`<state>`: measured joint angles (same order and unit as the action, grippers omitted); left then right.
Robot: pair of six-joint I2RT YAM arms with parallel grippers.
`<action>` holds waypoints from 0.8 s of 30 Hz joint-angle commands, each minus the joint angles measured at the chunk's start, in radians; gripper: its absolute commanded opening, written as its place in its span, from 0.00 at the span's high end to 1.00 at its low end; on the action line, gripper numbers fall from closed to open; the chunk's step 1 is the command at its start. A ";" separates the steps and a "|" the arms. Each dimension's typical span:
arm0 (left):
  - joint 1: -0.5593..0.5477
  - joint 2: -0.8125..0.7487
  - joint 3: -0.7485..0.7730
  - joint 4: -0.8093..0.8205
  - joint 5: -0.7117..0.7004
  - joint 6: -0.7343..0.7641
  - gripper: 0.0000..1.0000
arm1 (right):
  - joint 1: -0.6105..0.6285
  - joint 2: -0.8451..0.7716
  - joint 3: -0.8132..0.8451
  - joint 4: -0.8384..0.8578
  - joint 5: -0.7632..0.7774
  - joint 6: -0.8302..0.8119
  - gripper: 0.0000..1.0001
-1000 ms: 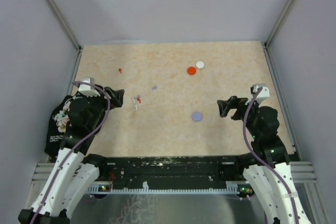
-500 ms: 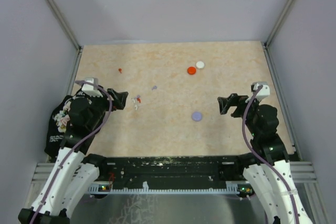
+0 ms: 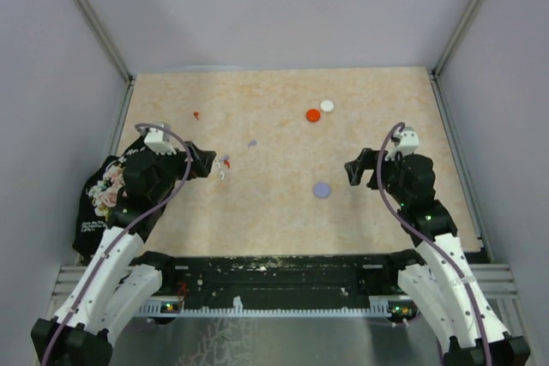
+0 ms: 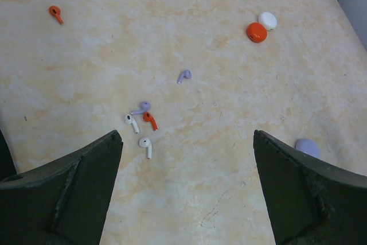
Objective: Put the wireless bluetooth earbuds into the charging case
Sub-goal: Move the charging case to the center of the board.
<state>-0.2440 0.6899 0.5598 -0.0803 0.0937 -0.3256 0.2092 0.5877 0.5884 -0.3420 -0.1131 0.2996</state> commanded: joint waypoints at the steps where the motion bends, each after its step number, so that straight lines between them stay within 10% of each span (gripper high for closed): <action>1: 0.005 0.042 0.005 0.046 0.020 -0.009 0.00 | 0.006 0.060 -0.009 0.082 -0.040 0.001 0.02; 24: 0.008 0.459 0.295 -0.084 0.071 0.099 0.00 | 0.107 0.878 0.282 0.599 0.145 0.002 0.09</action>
<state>-0.2436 1.0843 0.7963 -0.1432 0.1501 -0.2379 0.2760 1.3655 0.7208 0.1074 -0.0784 0.3363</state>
